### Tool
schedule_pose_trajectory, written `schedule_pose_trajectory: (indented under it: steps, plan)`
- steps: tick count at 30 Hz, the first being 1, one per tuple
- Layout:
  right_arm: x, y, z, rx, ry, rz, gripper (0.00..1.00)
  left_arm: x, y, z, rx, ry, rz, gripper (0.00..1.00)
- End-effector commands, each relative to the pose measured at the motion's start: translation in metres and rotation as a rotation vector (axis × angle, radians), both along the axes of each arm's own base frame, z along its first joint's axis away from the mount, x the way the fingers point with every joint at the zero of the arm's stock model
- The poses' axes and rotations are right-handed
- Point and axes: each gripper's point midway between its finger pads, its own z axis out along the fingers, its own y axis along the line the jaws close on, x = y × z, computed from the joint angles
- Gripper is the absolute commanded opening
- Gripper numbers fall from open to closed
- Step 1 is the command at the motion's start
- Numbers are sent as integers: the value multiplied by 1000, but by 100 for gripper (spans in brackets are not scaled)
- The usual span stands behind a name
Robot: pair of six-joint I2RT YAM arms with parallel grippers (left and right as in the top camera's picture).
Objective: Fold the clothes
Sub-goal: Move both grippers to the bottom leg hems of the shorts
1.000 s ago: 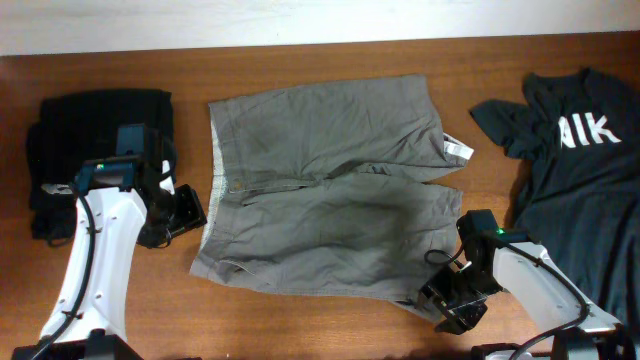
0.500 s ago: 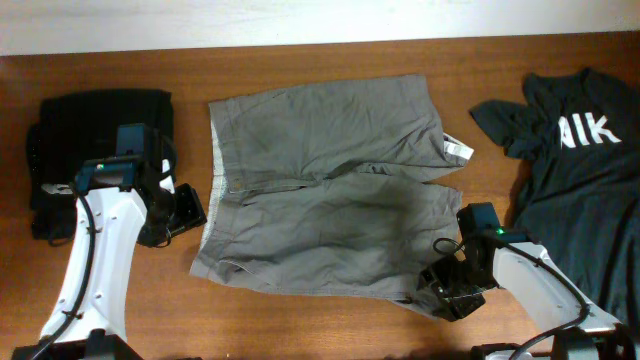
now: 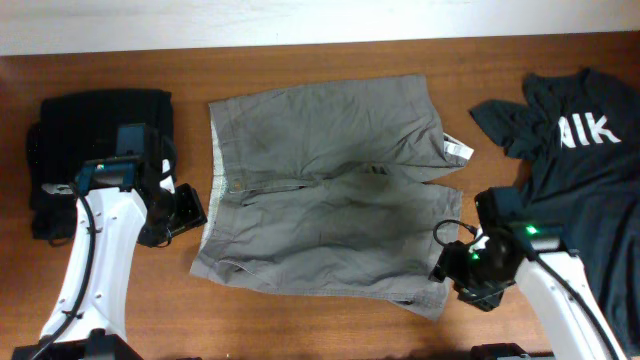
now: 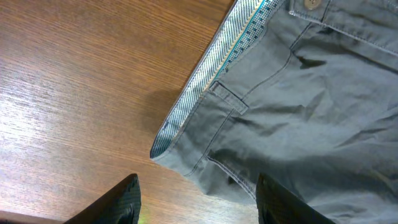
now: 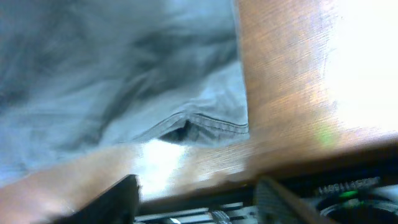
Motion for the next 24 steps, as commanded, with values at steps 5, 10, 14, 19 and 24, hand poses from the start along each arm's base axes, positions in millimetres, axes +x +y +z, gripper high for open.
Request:
schedule_pose_trajectory:
  steps: [5, 10, 14, 19, 24]
  plan:
    - [-15, -4, -4, -24, 10, 60, 66, 1, -5, 0, -34, -12, 4, 59]
    - [-17, -3, -32, -19, 2, 61, 61, 2, -5, 0, -34, -17, 4, 59]
    - [-12, 0, -57, 0, -32, 60, 56, 2, -5, 0, -35, -14, 4, 60]
    - [-17, 3, -82, 19, -22, 52, 55, -6, -6, -9, -37, 16, 4, 59]
    - [-17, 10, -87, 60, -10, 52, 55, -27, -8, -39, -42, 83, 5, 59]
